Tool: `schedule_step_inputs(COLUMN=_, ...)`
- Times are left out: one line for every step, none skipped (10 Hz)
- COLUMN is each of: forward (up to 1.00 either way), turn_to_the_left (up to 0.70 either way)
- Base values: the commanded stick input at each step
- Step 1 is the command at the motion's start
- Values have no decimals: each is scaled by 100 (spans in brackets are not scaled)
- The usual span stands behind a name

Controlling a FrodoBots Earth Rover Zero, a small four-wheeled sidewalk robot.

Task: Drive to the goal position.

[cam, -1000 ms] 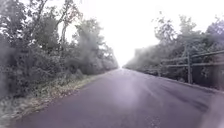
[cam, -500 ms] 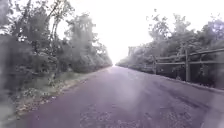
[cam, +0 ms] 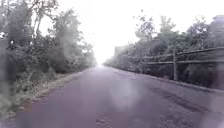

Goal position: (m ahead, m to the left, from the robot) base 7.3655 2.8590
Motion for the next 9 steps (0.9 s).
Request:
schedule_step_inputs(forward=100, turn_to_the_left=0)
schedule_step_inputs(forward=100, turn_to_the_left=0)
schedule_step_inputs(forward=100, turn_to_the_left=0)
schedule_step_inputs(forward=100, turn_to_the_left=0)
schedule_step_inputs(forward=100, turn_to_the_left=0)
schedule_step_inputs(forward=100, turn_to_the_left=0)
schedule_step_inputs(forward=100, turn_to_the_left=0)
schedule_step_inputs(forward=100, turn_to_the_left=0)
schedule_step_inputs(forward=100, turn_to_the_left=0)
